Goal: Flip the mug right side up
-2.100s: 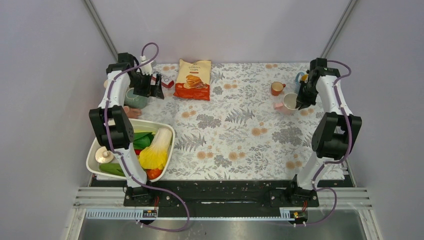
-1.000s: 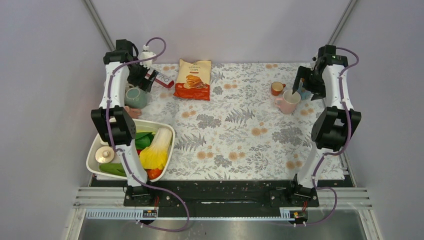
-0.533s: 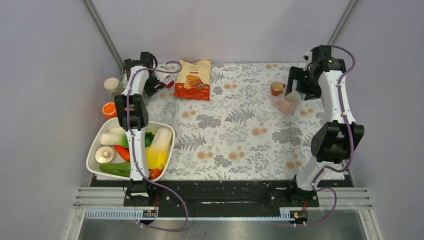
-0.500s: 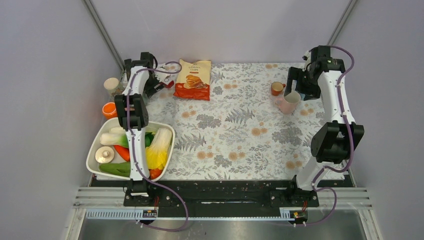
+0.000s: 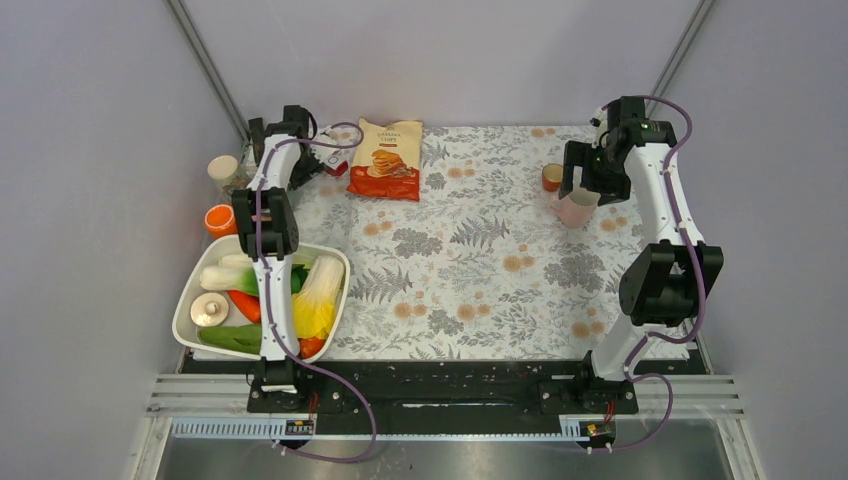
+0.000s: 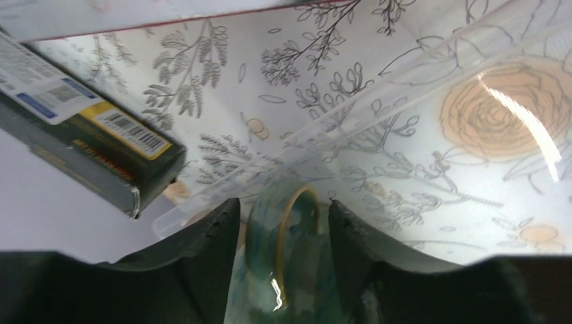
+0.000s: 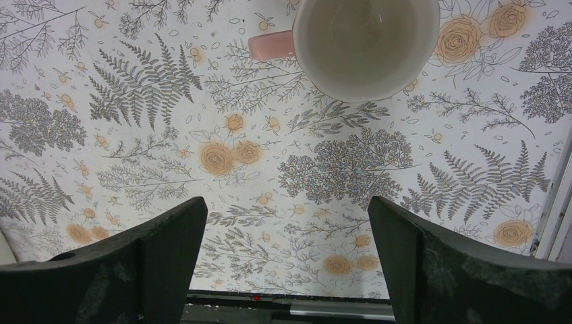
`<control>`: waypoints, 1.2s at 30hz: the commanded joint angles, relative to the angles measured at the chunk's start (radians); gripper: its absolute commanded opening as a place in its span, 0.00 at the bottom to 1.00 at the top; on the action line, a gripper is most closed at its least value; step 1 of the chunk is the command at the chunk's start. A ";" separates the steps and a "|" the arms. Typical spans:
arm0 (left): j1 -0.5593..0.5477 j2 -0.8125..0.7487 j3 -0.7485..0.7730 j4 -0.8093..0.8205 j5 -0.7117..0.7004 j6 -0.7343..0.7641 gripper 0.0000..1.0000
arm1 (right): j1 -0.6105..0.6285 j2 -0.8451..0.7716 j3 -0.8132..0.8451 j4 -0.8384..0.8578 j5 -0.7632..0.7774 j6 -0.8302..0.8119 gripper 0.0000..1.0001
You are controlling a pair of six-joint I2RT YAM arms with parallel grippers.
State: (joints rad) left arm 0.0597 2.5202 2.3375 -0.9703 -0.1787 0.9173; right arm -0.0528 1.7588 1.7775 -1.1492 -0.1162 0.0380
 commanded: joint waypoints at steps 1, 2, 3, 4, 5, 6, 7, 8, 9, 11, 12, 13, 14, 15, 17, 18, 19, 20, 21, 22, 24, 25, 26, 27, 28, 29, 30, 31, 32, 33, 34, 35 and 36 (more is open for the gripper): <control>0.006 0.043 0.032 0.011 -0.037 -0.020 0.48 | 0.009 -0.036 0.002 0.012 0.011 -0.020 0.99; 0.006 0.044 0.032 0.004 -0.032 -0.021 0.43 | 0.011 -0.034 0.007 0.009 0.012 -0.020 0.99; 0.005 0.043 0.031 -0.005 -0.023 -0.024 0.40 | 0.013 -0.032 0.011 0.006 0.013 -0.020 1.00; 0.005 0.040 0.029 -0.015 -0.012 -0.029 0.39 | 0.014 -0.032 0.013 0.004 0.014 -0.022 1.00; 0.005 0.034 0.022 -0.023 -0.002 -0.032 0.38 | 0.014 -0.033 0.015 0.003 0.015 -0.023 0.99; 0.005 0.026 0.011 -0.026 0.005 -0.031 0.36 | 0.014 -0.034 0.015 0.003 0.017 -0.024 1.00; 0.005 0.018 -0.001 -0.024 0.008 -0.031 0.33 | 0.014 -0.037 0.014 0.002 0.020 -0.025 0.99; 0.006 0.009 -0.011 -0.024 0.014 -0.031 0.29 | 0.014 -0.038 0.014 0.002 0.023 -0.026 0.99; 0.004 0.001 -0.021 -0.023 0.021 -0.031 0.21 | 0.015 -0.039 0.014 0.003 0.024 -0.026 0.99; 0.004 -0.015 -0.027 -0.022 0.037 -0.043 0.04 | 0.016 -0.039 0.018 0.001 0.023 -0.023 0.99; 0.003 -0.024 -0.027 -0.024 0.048 -0.053 0.00 | 0.016 -0.039 0.023 0.000 0.021 -0.022 1.00; 0.002 -0.037 -0.027 -0.025 0.059 -0.063 0.00 | 0.017 -0.041 0.027 -0.002 0.018 -0.021 0.99; -0.001 -0.051 -0.028 -0.030 0.077 -0.071 0.00 | 0.019 -0.043 0.032 -0.005 0.013 -0.022 0.99; -0.004 -0.067 -0.031 -0.034 0.094 -0.080 0.00 | 0.020 -0.044 0.037 -0.007 0.010 -0.022 0.99; -0.010 -0.106 -0.041 -0.035 0.125 -0.107 0.00 | 0.021 -0.051 0.043 -0.006 0.000 -0.020 1.00; -0.012 -0.127 -0.047 -0.036 0.145 -0.125 0.00 | 0.022 -0.056 0.047 -0.005 -0.006 -0.019 0.99; -0.012 -0.147 -0.056 -0.036 0.168 -0.138 0.00 | 0.024 -0.060 0.050 -0.004 -0.015 -0.016 0.99; -0.013 -0.165 -0.067 -0.037 0.196 -0.146 0.00 | 0.026 -0.065 0.050 0.000 -0.021 -0.014 0.99; -0.014 -0.179 -0.079 -0.037 0.215 -0.148 0.00 | 0.028 -0.070 0.048 0.005 -0.025 -0.013 1.00; -0.013 -0.186 -0.087 -0.036 0.221 -0.145 0.00 | 0.030 -0.072 0.048 0.011 -0.027 -0.013 0.99; -0.012 -0.182 -0.085 -0.054 0.220 -0.138 0.00 | 0.031 -0.077 0.047 0.017 -0.024 -0.015 0.99; -0.012 -0.173 -0.073 -0.075 0.226 -0.138 0.00 | 0.032 -0.078 0.049 0.016 -0.022 -0.015 1.00; -0.013 -0.169 -0.059 -0.095 0.241 -0.141 0.00 | 0.033 -0.081 0.049 0.017 -0.023 -0.015 0.99; -0.013 -0.169 -0.050 -0.108 0.259 -0.148 0.00 | 0.033 -0.082 0.048 0.017 -0.023 -0.015 0.99; -0.013 -0.175 -0.048 -0.111 0.279 -0.157 0.00 | 0.034 -0.083 0.047 0.017 -0.024 -0.015 0.99; -0.013 -0.184 -0.049 -0.113 0.299 -0.163 0.00 | 0.036 -0.086 0.045 0.018 -0.027 -0.015 1.00; -0.013 -0.190 -0.049 -0.113 0.318 -0.170 0.00 | 0.039 -0.087 0.043 0.017 -0.028 -0.015 1.00; -0.013 -0.198 -0.049 -0.112 0.331 -0.175 0.00 | 0.043 -0.089 0.041 0.019 -0.029 -0.015 0.99; -0.013 -0.203 -0.049 -0.112 0.340 -0.177 0.00 | 0.046 -0.090 0.038 0.022 -0.030 -0.016 1.00; -0.013 -0.205 -0.047 -0.112 0.340 -0.179 0.00 | 0.048 -0.093 0.034 0.027 -0.032 -0.018 1.00; -0.012 -0.205 -0.045 -0.114 0.336 -0.184 0.00 | 0.048 -0.095 0.031 0.030 -0.032 -0.018 1.00; -0.012 -0.207 -0.039 -0.117 0.332 -0.190 0.00 | 0.062 -0.096 0.030 0.032 -0.035 -0.016 0.99; -0.014 -0.208 -0.029 -0.126 0.335 -0.196 0.00 | 0.079 -0.097 0.034 0.034 -0.041 -0.015 1.00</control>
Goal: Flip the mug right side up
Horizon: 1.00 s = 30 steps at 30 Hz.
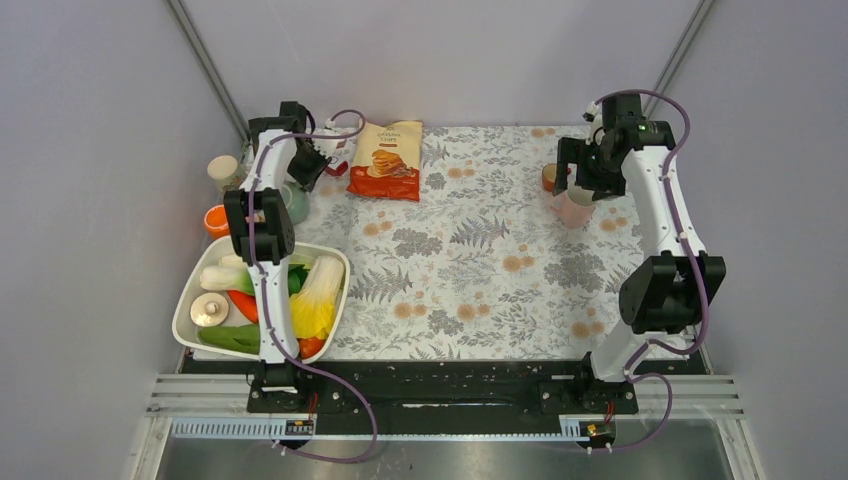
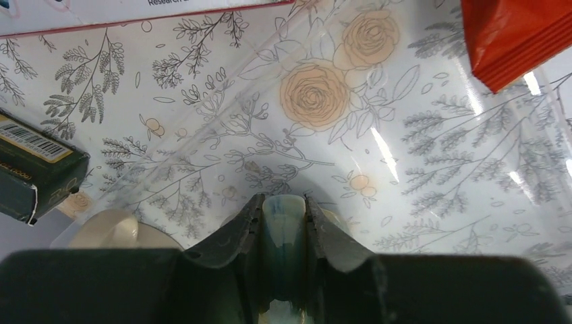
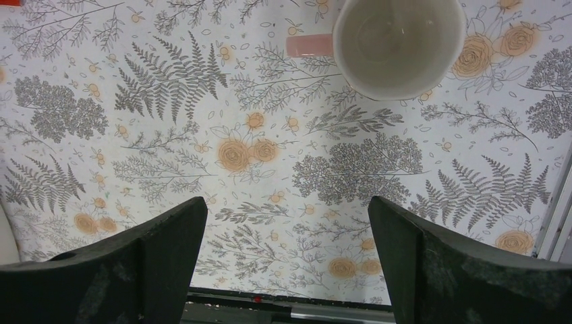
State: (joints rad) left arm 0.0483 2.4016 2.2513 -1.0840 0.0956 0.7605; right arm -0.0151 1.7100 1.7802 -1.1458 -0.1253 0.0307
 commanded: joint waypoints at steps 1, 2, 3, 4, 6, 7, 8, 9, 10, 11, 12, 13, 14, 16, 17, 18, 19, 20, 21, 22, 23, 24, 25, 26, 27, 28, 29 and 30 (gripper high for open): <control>-0.002 -0.095 0.069 -0.023 0.068 -0.047 0.00 | 0.053 -0.050 0.035 0.033 -0.041 -0.007 0.99; -0.003 -0.111 0.076 -0.030 0.084 -0.059 0.00 | 0.065 -0.052 0.039 0.036 -0.049 -0.007 1.00; -0.002 -0.131 0.075 -0.029 0.101 -0.072 0.00 | 0.079 -0.055 0.042 0.044 -0.060 -0.007 0.99; -0.003 -0.151 0.072 -0.022 0.121 -0.086 0.00 | 0.094 -0.059 0.042 0.058 -0.077 -0.005 0.99; -0.002 -0.195 0.047 0.008 0.160 -0.132 0.00 | 0.140 -0.077 0.031 0.121 -0.127 0.012 0.99; -0.003 -0.215 0.033 0.022 0.178 -0.150 0.00 | 0.167 -0.084 0.018 0.166 -0.158 0.027 0.99; -0.002 -0.231 0.020 0.031 0.197 -0.168 0.00 | 0.200 -0.093 0.000 0.218 -0.195 0.043 0.99; -0.003 -0.241 0.012 0.037 0.217 -0.185 0.00 | 0.235 -0.101 -0.032 0.282 -0.237 0.063 1.00; -0.003 -0.249 0.010 0.038 0.238 -0.203 0.00 | 0.269 -0.106 -0.065 0.356 -0.278 0.086 1.00; -0.002 -0.254 0.010 0.038 0.259 -0.221 0.00 | 0.306 -0.108 -0.094 0.442 -0.322 0.115 1.00; -0.003 -0.259 0.011 0.039 0.281 -0.237 0.00 | 0.339 -0.102 -0.124 0.519 -0.357 0.144 0.99; -0.002 -0.262 0.012 0.039 0.300 -0.254 0.00 | 0.373 -0.090 -0.146 0.599 -0.385 0.181 0.99; -0.005 -0.266 0.014 0.038 0.322 -0.267 0.00 | 0.400 -0.070 -0.160 0.671 -0.418 0.220 0.99; -0.009 -0.278 0.024 0.039 0.366 -0.304 0.00 | 0.459 -0.018 -0.181 0.816 -0.488 0.340 0.99; -0.010 -0.285 0.030 0.037 0.396 -0.326 0.00 | 0.481 0.015 -0.188 0.887 -0.511 0.391 0.99; -0.015 -0.296 0.037 0.034 0.426 -0.349 0.00 | 0.505 0.044 -0.188 0.949 -0.518 0.446 0.99; -0.024 -0.308 0.041 0.033 0.471 -0.375 0.00 | 0.529 0.086 -0.179 0.997 -0.512 0.487 1.00; -0.032 -0.325 0.043 0.030 0.501 -0.389 0.00 | 0.551 0.121 -0.154 1.012 -0.515 0.512 0.99; -0.040 -0.343 0.043 0.032 0.525 -0.401 0.00 | 0.572 0.152 -0.124 1.026 -0.528 0.530 0.99; -0.041 -0.362 0.042 0.035 0.551 -0.417 0.00 | 0.587 0.179 -0.097 1.051 -0.544 0.552 1.00; -0.059 -0.382 0.040 0.044 0.579 -0.439 0.00 | 0.599 0.204 -0.082 1.091 -0.558 0.585 0.99; -0.068 -0.400 0.035 0.053 0.607 -0.460 0.00 | 0.607 0.225 -0.077 1.153 -0.572 0.627 0.99; -0.073 -0.415 0.028 0.064 0.638 -0.481 0.00 | 0.609 0.242 -0.079 1.215 -0.578 0.670 1.00; -0.078 -0.431 0.026 0.074 0.661 -0.500 0.00 | 0.610 0.261 -0.083 1.263 -0.572 0.716 0.99; -0.082 -0.440 0.025 0.082 0.679 -0.514 0.00 | 0.609 0.277 -0.083 1.300 -0.568 0.748 1.00; -0.088 -0.447 0.027 0.084 0.692 -0.526 0.00 | 0.610 0.293 -0.081 1.325 -0.566 0.772 1.00; -0.093 -0.455 0.028 0.085 0.706 -0.537 0.00 | 0.612 0.311 -0.079 1.361 -0.570 0.808 0.99; -0.098 -0.457 0.027 0.090 0.728 -0.552 0.00 | 0.611 0.326 -0.079 1.404 -0.580 0.827 0.99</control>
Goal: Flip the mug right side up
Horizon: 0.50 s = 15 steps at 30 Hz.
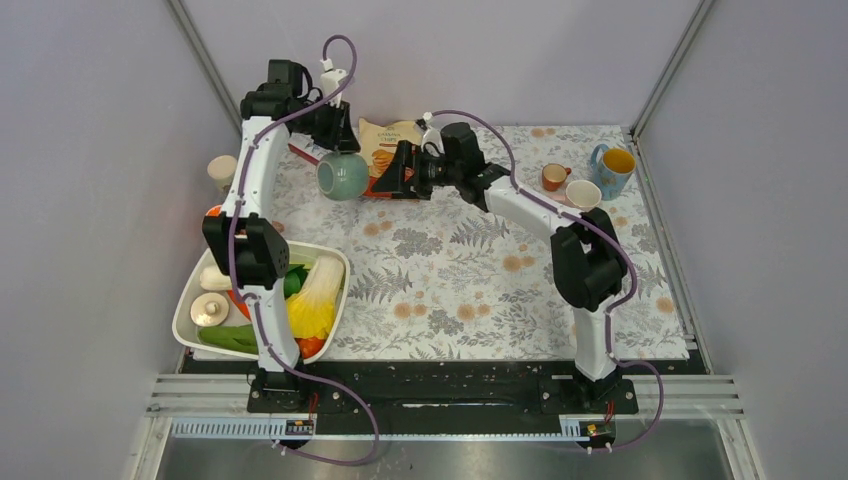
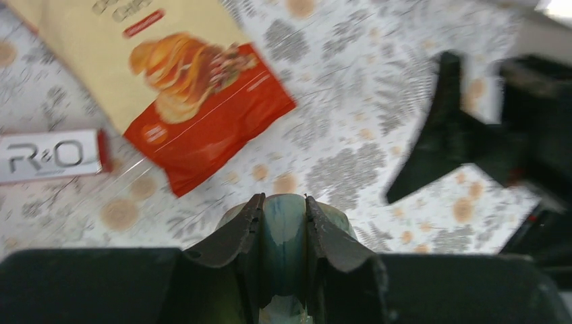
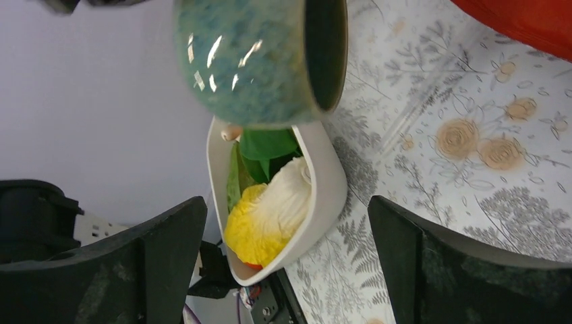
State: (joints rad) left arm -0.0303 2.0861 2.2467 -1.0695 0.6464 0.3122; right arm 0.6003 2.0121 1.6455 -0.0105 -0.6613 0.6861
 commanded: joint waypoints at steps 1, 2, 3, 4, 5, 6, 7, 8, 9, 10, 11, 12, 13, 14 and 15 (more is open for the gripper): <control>-0.023 -0.145 0.030 0.082 0.202 -0.128 0.00 | -0.004 0.039 0.056 0.310 -0.053 0.203 1.00; -0.027 -0.147 0.031 0.087 0.231 -0.148 0.00 | -0.003 0.053 0.056 0.348 -0.060 0.244 0.99; -0.032 -0.149 0.031 0.090 0.253 -0.165 0.00 | -0.003 0.064 0.059 0.381 -0.070 0.270 1.00; -0.039 -0.153 0.029 0.092 0.269 -0.180 0.00 | -0.002 0.073 0.062 0.413 -0.078 0.294 0.99; -0.042 -0.158 0.023 0.096 0.291 -0.192 0.00 | -0.002 0.079 0.062 0.446 -0.085 0.312 0.99; -0.045 -0.165 0.012 0.105 0.308 -0.205 0.00 | 0.000 0.080 0.059 0.478 -0.089 0.326 0.99; -0.048 -0.172 -0.001 0.114 0.324 -0.215 0.00 | 0.002 0.077 0.055 0.516 -0.090 0.330 0.99; -0.050 -0.179 -0.013 0.122 0.332 -0.222 0.00 | 0.004 0.072 0.052 0.538 -0.094 0.331 0.99; -0.052 -0.182 -0.022 0.126 0.338 -0.226 0.00 | 0.007 0.069 0.052 0.557 -0.098 0.330 0.97; -0.052 -0.182 -0.030 0.128 0.342 -0.230 0.00 | 0.011 0.068 0.055 0.583 -0.107 0.333 0.94; -0.052 -0.182 -0.033 0.133 0.352 -0.240 0.00 | 0.014 0.070 0.058 0.608 -0.118 0.341 0.89; -0.052 -0.181 -0.039 0.139 0.360 -0.249 0.00 | 0.016 0.073 0.063 0.636 -0.128 0.354 0.87; -0.052 -0.182 -0.044 0.150 0.366 -0.259 0.00 | 0.020 0.075 0.067 0.657 -0.133 0.364 0.86; -0.052 -0.181 -0.053 0.164 0.373 -0.273 0.00 | 0.022 0.079 0.071 0.678 -0.138 0.376 0.84; -0.052 -0.182 -0.056 0.178 0.381 -0.288 0.00 | 0.024 0.085 0.082 0.693 -0.146 0.390 0.79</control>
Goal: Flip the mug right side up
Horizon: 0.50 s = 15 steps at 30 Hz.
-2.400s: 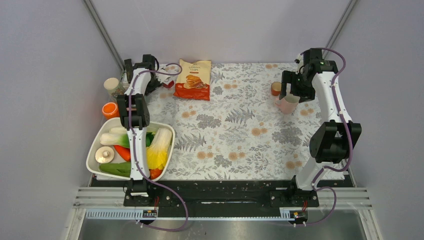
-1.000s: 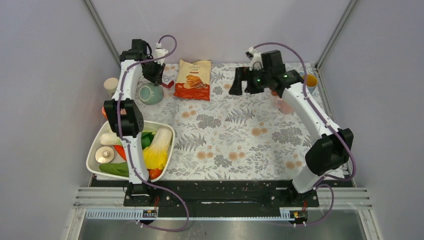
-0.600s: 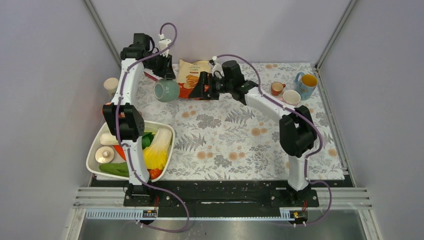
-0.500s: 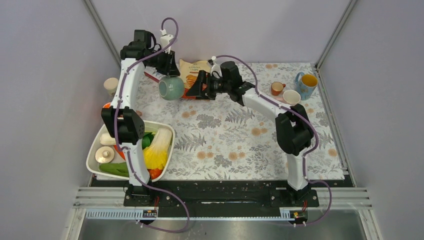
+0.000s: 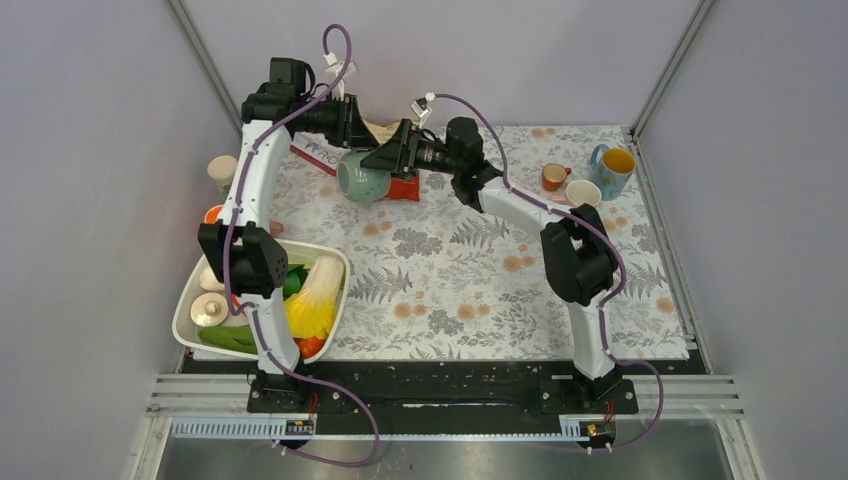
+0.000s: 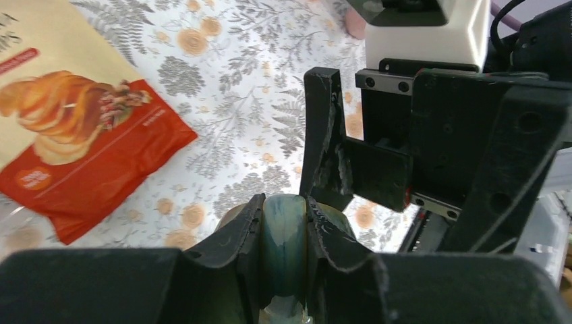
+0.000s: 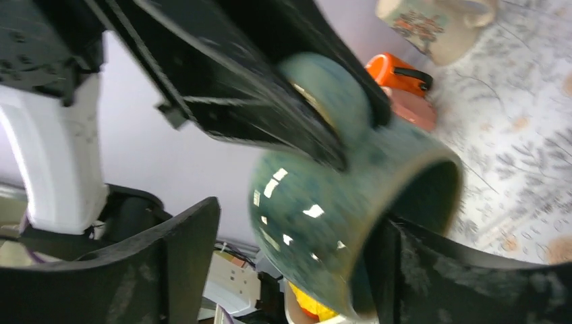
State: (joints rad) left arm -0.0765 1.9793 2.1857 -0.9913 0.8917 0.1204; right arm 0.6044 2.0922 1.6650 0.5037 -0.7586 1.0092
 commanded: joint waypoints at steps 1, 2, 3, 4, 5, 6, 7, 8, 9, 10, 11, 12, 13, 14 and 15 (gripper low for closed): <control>-0.006 -0.075 0.001 0.116 0.142 -0.111 0.00 | 0.020 0.013 0.072 0.189 -0.059 0.084 0.68; -0.006 -0.073 0.000 0.130 0.147 -0.116 0.00 | 0.022 0.025 0.089 0.198 -0.076 0.110 0.54; -0.005 -0.072 0.001 0.146 0.149 -0.139 0.00 | 0.023 0.035 0.106 0.216 -0.092 0.140 0.34; -0.005 -0.069 0.002 0.158 0.150 -0.153 0.00 | 0.023 0.036 0.103 0.244 -0.099 0.169 0.14; -0.004 -0.067 0.004 0.164 0.148 -0.157 0.00 | 0.022 0.028 0.089 0.262 -0.097 0.177 0.03; -0.003 -0.064 0.006 0.167 0.142 -0.156 0.00 | 0.021 0.013 0.073 0.260 -0.096 0.155 0.00; -0.001 -0.063 0.007 0.168 0.130 -0.154 0.00 | 0.020 -0.008 0.060 0.234 -0.102 0.115 0.00; 0.000 -0.064 0.005 0.169 0.110 -0.146 0.00 | 0.019 -0.032 0.049 0.188 -0.108 0.057 0.00; 0.005 -0.066 0.001 0.162 0.081 -0.133 0.18 | 0.016 -0.058 0.035 0.116 -0.113 -0.014 0.00; 0.009 -0.068 -0.001 0.153 0.033 -0.129 0.45 | 0.011 -0.091 0.020 0.027 -0.107 -0.098 0.00; 0.012 -0.070 -0.001 0.141 -0.025 -0.097 0.70 | 0.005 -0.125 0.002 -0.106 -0.085 -0.189 0.00; 0.017 -0.075 0.000 0.128 -0.080 -0.071 0.92 | -0.003 -0.171 -0.012 -0.239 -0.055 -0.297 0.00; 0.021 -0.078 0.004 0.116 -0.142 -0.047 0.98 | -0.013 -0.201 -0.017 -0.381 -0.005 -0.406 0.00; 0.025 -0.080 0.007 0.104 -0.205 -0.016 0.99 | -0.026 -0.222 -0.017 -0.508 0.055 -0.505 0.00; 0.030 -0.083 0.014 0.093 -0.296 0.006 0.99 | -0.043 -0.238 -0.013 -0.633 0.117 -0.594 0.00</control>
State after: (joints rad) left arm -0.0639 1.9602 2.1689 -0.8928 0.9291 0.0612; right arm 0.5835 2.0117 1.6432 0.3328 -0.8074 0.8661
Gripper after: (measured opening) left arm 0.968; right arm 0.153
